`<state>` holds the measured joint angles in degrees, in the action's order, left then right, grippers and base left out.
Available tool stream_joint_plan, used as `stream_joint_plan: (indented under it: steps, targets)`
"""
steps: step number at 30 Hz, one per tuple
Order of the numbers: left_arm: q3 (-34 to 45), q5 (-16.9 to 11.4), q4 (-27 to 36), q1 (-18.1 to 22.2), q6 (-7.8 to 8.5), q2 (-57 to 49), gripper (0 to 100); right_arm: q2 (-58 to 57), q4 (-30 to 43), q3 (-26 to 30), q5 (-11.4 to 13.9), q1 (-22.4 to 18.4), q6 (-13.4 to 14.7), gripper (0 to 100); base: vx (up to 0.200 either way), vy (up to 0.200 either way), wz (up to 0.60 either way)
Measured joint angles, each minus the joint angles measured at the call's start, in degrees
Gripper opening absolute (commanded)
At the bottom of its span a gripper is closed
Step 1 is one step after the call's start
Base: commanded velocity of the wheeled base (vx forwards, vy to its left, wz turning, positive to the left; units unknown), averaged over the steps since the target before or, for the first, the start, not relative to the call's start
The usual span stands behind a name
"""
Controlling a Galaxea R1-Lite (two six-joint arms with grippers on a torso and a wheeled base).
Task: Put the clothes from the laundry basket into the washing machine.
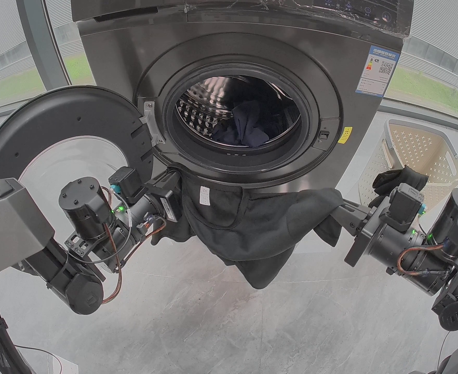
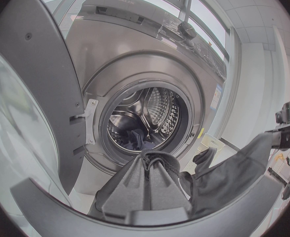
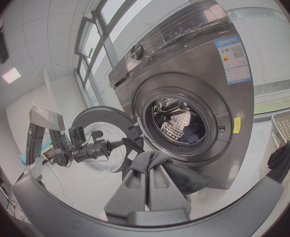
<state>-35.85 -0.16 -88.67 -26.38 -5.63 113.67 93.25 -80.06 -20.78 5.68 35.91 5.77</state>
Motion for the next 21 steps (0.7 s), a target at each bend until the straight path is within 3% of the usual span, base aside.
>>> stream_joint_plan:
  steps: [5, 6, 15, 21]
  targets:
    - [-0.44, -0.71, 0.00, 0.21, 0.02, -1.29, 0, 3.06, -1.26, 1.08, 0.15, 0.39, -0.73, 0, 0.000, 0.000, 0.00]
    - [-0.55, -0.73, 0.02, 0.21, 0.02, -1.54, 0, 3.50, -1.45, 1.35, 0.15, 0.46, -0.76, 100, 0.000, 0.000, 0.00]
    - [-1.77, -0.73, 0.05, -0.02, -0.11, -3.46, 0, 5.88, -1.15, 7.81, 0.30, 1.40, -0.90, 100, 0.000, 0.000, 0.00]
    - [-1.90, -0.73, 0.10, -0.73, -0.20, -4.27, 0, 7.83, -1.37, 14.14, 2.30, 1.76, -1.30, 100, 0.000, 0.000, 0.00]
